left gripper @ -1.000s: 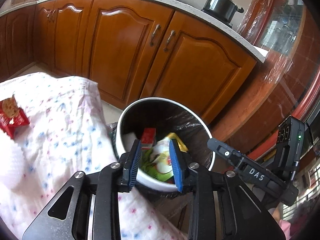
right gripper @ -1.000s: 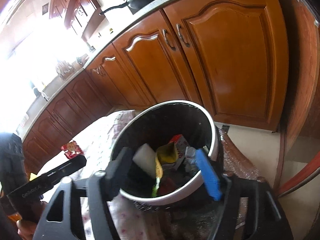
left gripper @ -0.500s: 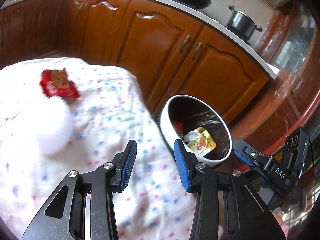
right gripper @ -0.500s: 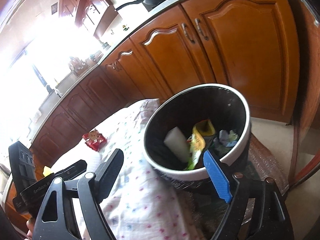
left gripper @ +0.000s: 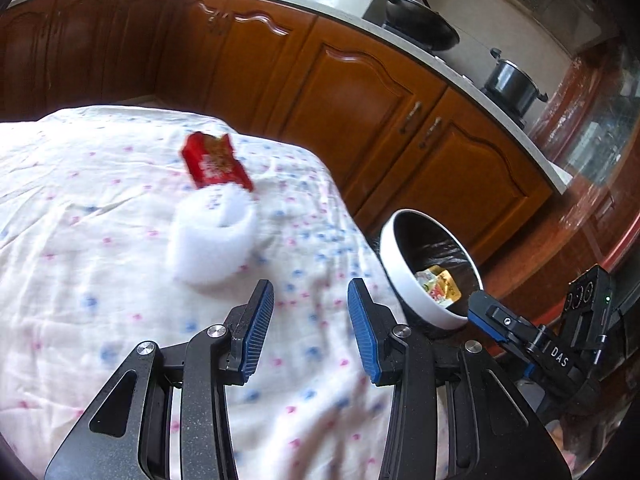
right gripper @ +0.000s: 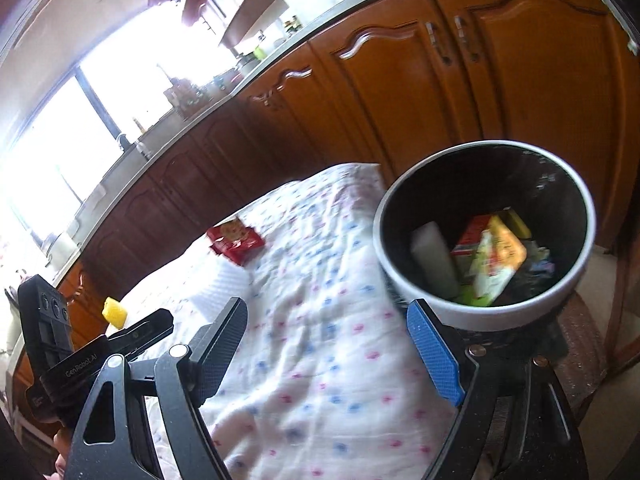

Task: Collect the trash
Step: 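Move both open tools back toward the red cookie bag and foam net, then grasp the red cookie bag with the left tool while the right tool grasps the white foam net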

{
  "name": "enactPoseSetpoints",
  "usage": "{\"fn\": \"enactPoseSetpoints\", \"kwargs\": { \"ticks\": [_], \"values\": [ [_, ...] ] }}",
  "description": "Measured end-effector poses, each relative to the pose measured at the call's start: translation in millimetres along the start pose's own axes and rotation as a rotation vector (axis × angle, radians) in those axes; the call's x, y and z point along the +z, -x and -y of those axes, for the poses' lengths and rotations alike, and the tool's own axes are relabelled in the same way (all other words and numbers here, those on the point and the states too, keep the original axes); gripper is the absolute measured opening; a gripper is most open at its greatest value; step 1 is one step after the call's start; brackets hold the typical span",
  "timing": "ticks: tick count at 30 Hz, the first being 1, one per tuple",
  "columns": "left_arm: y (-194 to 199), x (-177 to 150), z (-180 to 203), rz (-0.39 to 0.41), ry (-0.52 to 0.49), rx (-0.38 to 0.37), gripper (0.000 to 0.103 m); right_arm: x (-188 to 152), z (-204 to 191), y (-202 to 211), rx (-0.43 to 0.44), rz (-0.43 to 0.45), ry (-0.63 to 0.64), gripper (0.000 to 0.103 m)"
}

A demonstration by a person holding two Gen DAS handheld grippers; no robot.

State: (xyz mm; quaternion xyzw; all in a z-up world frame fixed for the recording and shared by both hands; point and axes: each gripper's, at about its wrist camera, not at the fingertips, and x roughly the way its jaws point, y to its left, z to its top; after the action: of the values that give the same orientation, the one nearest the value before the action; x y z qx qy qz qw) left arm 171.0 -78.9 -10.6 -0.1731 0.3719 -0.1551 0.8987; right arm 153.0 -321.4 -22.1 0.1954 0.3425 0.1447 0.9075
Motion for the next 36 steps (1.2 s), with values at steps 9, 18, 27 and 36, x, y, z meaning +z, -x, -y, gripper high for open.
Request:
{"fn": "enactPoseSetpoints", "kwargs": {
  "ticks": [9, 18, 27, 36],
  "values": [
    [15.3, 0.1, -43.2, 0.015, 0.065, 0.046, 0.038, -7.0, -30.7, -32.1, 0.049, -0.041, 0.019, 0.094],
    [25.2, 6.4, -82.9, 0.030, 0.109, 0.105, 0.038, -5.4, -68.6, -70.7, 0.099, -0.137, 0.065, 0.095],
    [24.3, 26.2, -112.1, 0.045, 0.138, 0.141, 0.038, 16.3, -96.2, -104.6, 0.126, -0.127, 0.087, 0.078],
    [2.1, 56.0, -122.1, 0.046, 0.139, 0.141, 0.046, 19.7, -90.2, -159.0, 0.182, -0.247, 0.019, 0.036]
  ]
}}
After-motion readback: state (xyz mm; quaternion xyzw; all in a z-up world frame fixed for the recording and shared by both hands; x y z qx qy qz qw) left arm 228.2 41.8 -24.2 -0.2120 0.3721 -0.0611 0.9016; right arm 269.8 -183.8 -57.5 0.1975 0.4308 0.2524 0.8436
